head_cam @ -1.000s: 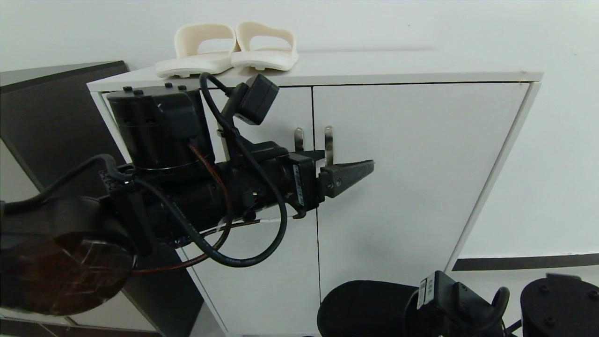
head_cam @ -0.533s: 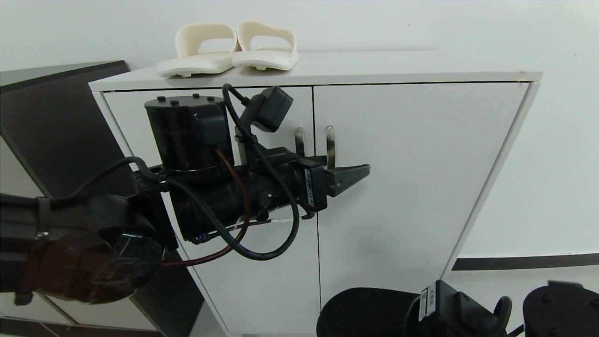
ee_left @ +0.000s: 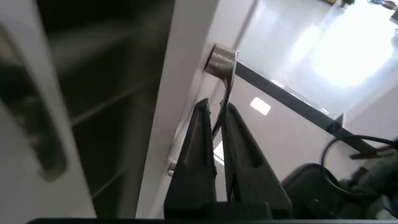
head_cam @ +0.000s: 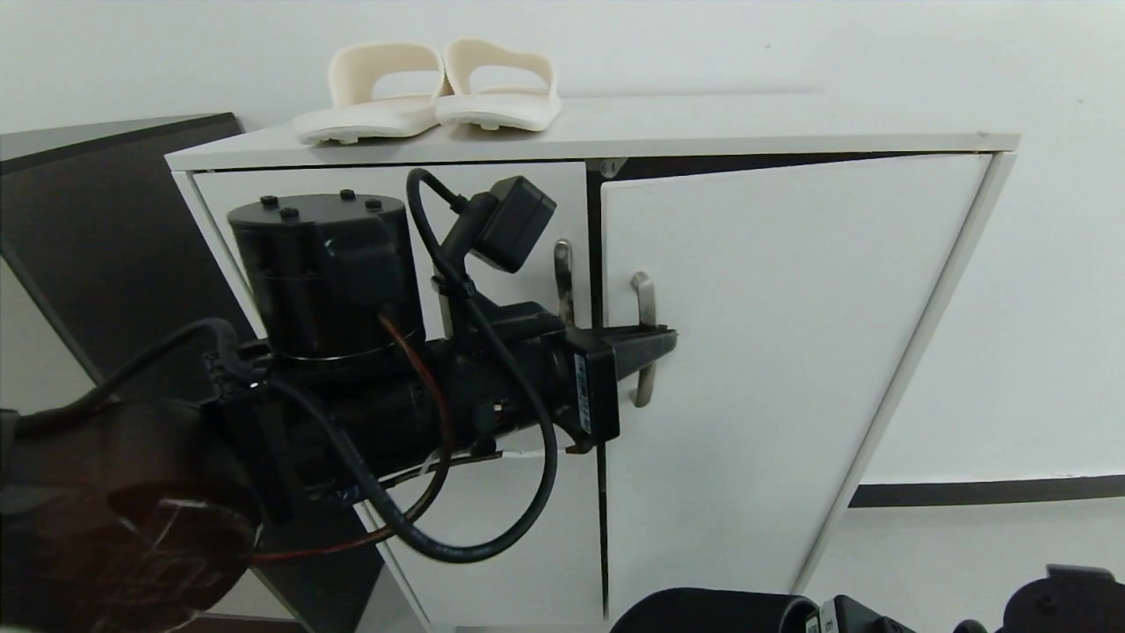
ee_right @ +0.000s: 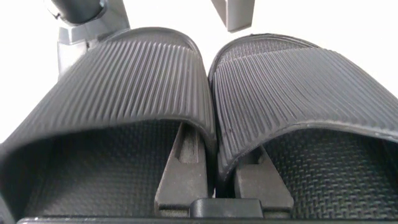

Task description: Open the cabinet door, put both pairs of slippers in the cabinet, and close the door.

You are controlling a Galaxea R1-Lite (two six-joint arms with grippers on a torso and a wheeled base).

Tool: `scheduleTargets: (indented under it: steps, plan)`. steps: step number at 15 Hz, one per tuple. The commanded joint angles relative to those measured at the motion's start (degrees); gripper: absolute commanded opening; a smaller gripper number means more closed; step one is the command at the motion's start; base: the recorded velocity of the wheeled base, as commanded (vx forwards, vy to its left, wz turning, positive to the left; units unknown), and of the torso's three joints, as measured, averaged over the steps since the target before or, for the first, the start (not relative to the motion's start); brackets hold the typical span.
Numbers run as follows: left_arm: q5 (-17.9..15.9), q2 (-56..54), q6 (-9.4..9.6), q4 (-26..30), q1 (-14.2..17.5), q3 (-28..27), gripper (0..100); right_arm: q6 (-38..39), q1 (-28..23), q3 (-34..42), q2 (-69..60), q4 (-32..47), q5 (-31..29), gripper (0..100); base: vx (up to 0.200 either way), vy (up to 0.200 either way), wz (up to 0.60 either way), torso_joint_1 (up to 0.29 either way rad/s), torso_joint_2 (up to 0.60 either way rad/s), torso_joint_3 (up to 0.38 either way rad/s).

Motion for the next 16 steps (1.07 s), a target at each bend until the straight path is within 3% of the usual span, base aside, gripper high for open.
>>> scheduleTargets:
  steps: [1, 4, 9, 13, 16]
  plan:
    - [0.0, -3.5, 0.01, 0.1, -1.1, 1.8, 0, 0.0, 0.3, 0.1, -0.5, 0.0, 0.4, 0, 0.0, 0.0, 0.0, 0.0, 0.0, 0.0]
    - [2.1, -5.7, 0.01, 0.0, -1.1, 4.0, 0, 0.0, 0.3, 0.1, -0.6, 0.0, 0.4, 0, 0.0, 0.0, 0.0, 0.0, 0.0, 0.0]
    - [2.4, -13.9, -0.08, 0.4, -0.3, 8.2, 0, -0.1, 0.3, 0.1, -0.6, 0.0, 0.4, 0, 0.0, 0.0, 0.0, 0.0, 0.0, 0.0]
    - [2.0, -10.3, -0.43, 0.3, 5.0, 5.0, 0, -0.1, 0.3, 0.2, -0.6, 0.0, 0.5, 0, 0.0, 0.0, 0.0, 0.0, 0.0, 0.0]
    - [2.0, -5.1, -0.6, 0.2, 7.1, 1.0, 0, -0.1, 0.3, 0.6, -0.6, 0.0, 0.5, 0, 0.0, 0.0, 0.0, 0.0, 0.0, 0.0]
